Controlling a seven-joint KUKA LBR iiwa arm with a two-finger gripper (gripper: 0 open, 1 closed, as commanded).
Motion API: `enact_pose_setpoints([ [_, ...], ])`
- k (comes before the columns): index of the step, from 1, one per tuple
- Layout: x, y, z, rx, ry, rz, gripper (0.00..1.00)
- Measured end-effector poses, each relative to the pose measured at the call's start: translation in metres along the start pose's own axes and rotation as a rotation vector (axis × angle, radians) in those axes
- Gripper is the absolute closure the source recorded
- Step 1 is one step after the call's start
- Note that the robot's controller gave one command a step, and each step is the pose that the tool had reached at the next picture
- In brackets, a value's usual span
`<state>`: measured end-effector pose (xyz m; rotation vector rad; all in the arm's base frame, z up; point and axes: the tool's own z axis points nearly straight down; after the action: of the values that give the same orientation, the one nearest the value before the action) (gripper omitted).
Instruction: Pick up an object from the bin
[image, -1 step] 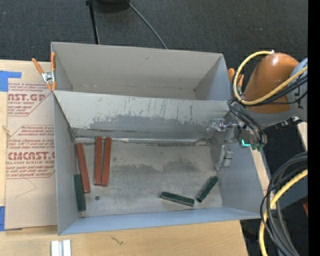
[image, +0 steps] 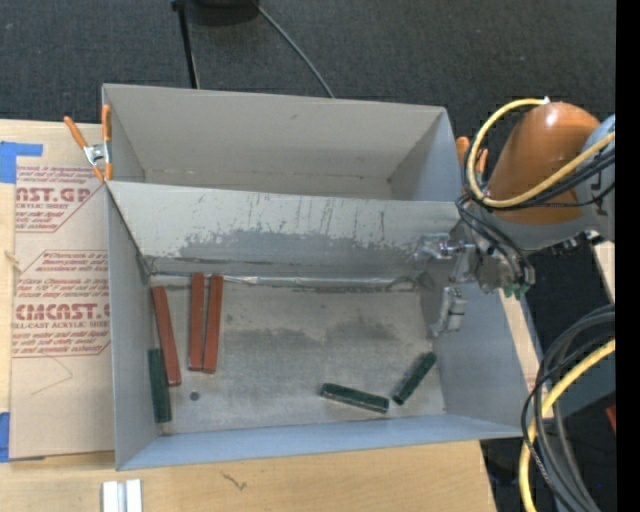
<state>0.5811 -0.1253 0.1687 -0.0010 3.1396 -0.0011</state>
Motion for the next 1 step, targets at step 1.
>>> enact_pose_setpoints([
  [1,0.0418,0.0100,0.0628,0.000,-0.005,-0.322,0.00],
])
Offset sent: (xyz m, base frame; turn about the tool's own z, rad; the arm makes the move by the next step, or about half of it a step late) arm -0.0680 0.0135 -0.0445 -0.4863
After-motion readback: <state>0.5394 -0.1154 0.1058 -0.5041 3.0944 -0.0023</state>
